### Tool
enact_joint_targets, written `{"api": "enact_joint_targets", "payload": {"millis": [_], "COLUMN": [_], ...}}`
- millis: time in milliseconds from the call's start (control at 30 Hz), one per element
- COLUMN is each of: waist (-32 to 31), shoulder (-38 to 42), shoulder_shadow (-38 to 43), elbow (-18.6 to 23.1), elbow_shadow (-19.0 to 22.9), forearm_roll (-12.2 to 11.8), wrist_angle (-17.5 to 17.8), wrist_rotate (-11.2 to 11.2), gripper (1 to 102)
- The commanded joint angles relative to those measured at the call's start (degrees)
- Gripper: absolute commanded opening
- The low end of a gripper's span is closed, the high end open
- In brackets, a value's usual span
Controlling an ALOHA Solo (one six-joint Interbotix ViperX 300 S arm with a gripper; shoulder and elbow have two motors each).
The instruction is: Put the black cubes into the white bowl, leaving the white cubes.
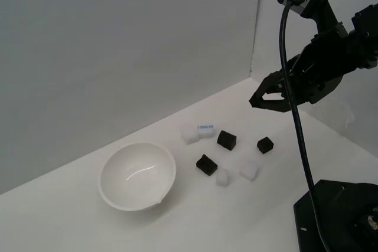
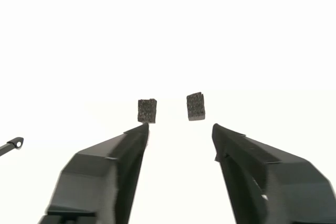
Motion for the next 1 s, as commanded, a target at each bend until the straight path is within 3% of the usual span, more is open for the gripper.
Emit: {"api": "enact_joint_targets", "payload": {"millis": [0,67,133,400,700,967], "waist": [0.2,0.2,0.1,-1.8,-3.2,-7.9], "shoulder": [-1.5,-2.8,-4.0,-9.2,-14.2,-22.2], "shoulder_shadow": [-1.6,-3.0,-4.1,-9.2,-14.1,-22.1], "elbow": [-1.3,-1.2,-1.1,-0.7,1.4,1.1], "elbow_shadow": [-1.3,-1.3,-1.2,-0.9,1.4,1.1], "forearm_roll": [-0.7,-0.7,-0.7,-0.7,-1.5,-1.8], "wrist_angle": [0.0,0.0,0.0,-1.8,-7.3,-13.5], "wrist_rotate": [0.4,0.4,0.4,0.8,1.6,2.3], "gripper": [82,94,99,100,100,100]}}
